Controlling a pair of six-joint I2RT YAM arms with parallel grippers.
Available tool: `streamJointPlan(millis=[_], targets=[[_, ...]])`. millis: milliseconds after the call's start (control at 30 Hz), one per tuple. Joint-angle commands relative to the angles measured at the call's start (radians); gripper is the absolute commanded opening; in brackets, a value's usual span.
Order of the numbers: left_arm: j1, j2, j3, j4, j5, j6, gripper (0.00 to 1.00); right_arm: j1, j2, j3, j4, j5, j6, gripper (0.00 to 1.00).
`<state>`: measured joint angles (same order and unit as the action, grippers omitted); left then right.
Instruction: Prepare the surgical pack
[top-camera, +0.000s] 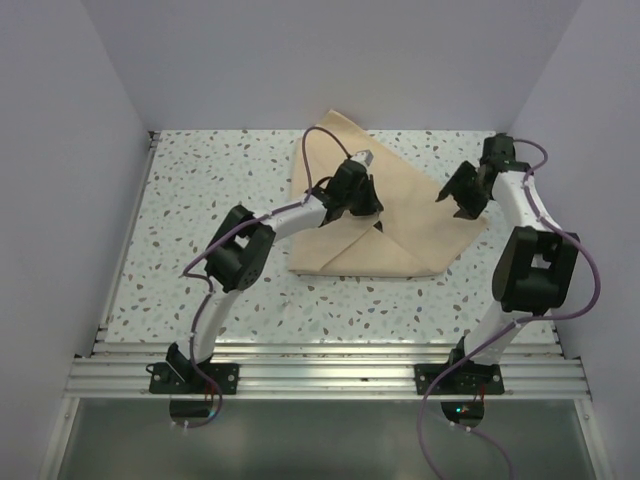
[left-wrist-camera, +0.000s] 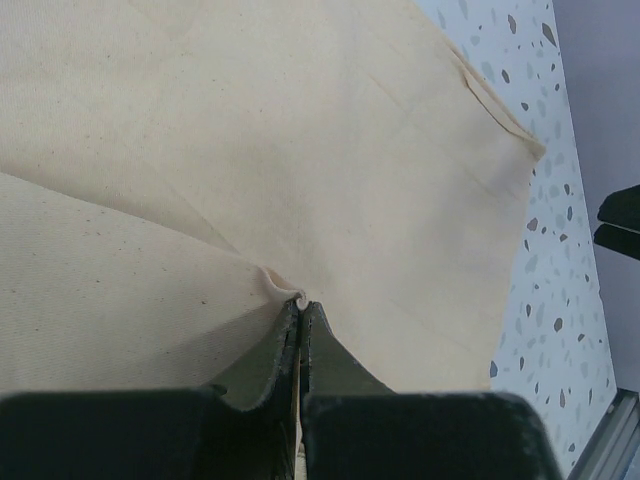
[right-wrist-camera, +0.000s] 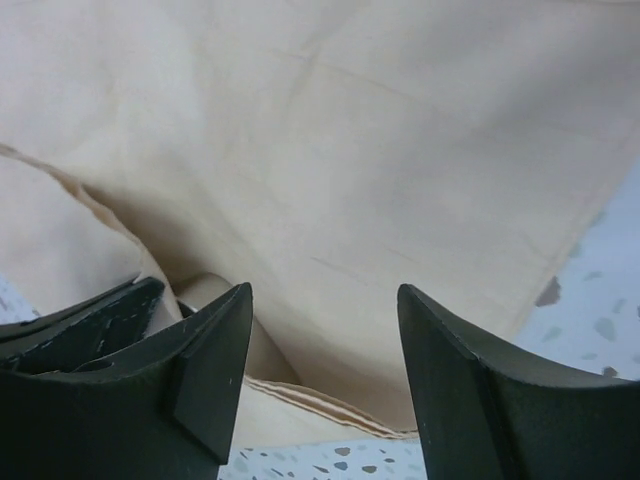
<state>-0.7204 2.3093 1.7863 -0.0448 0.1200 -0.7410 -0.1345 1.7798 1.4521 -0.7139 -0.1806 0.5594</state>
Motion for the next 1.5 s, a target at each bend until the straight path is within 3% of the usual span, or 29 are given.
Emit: streamJointPlan(millis=[0,167,267,333,500,700,833,900,1133,1467], targets=[[-0.002,-0.002,-0.004,0.098,0.010,0.012,0.00,-0.034,-0.040,0.001,-0.101,0.127,-0.007,0.64],[-0.004,-0.002,-0.015,0.117,0.021,0.009,0.00,-0.050,-0.033,-0.009,-0.130,0.216,-0.010,0.66],[-0.004,-0.004,-0.013,0.125,0.030,0.011,0.10,-0.065,-0.005,0.014,-0.145,0.274,-0.021,0.67],[-0.005,-0.010,-0.002,0.126,0.041,0.022,0.25,-0.089,0.041,0.048,-0.154,0.280,-0.027,0.67],[-0.004,-0.018,0.080,0.074,0.032,0.067,0.41,-0.126,0.070,0.051,-0.130,0.279,-0.024,0.66],[-0.004,-0.056,0.177,-0.024,0.043,0.109,0.46,-0.129,0.119,0.048,-0.105,0.291,-0.019,0.65],[0.010,-0.146,0.176,-0.189,-0.031,0.172,0.49,-0.129,0.148,0.039,-0.078,0.299,-0.021,0.65],[0.032,-0.212,0.145,-0.251,-0.068,0.198,0.49,-0.131,0.158,0.039,-0.070,0.303,-0.021,0.64],[0.211,-0.484,-0.236,-0.372,-0.141,0.270,0.51,-0.132,0.178,0.022,-0.053,0.291,-0.012,0.60],[0.228,-0.599,-0.404,-0.418,-0.166,0.345,0.54,-0.125,0.159,0.033,-0.030,0.222,-0.029,0.57]])
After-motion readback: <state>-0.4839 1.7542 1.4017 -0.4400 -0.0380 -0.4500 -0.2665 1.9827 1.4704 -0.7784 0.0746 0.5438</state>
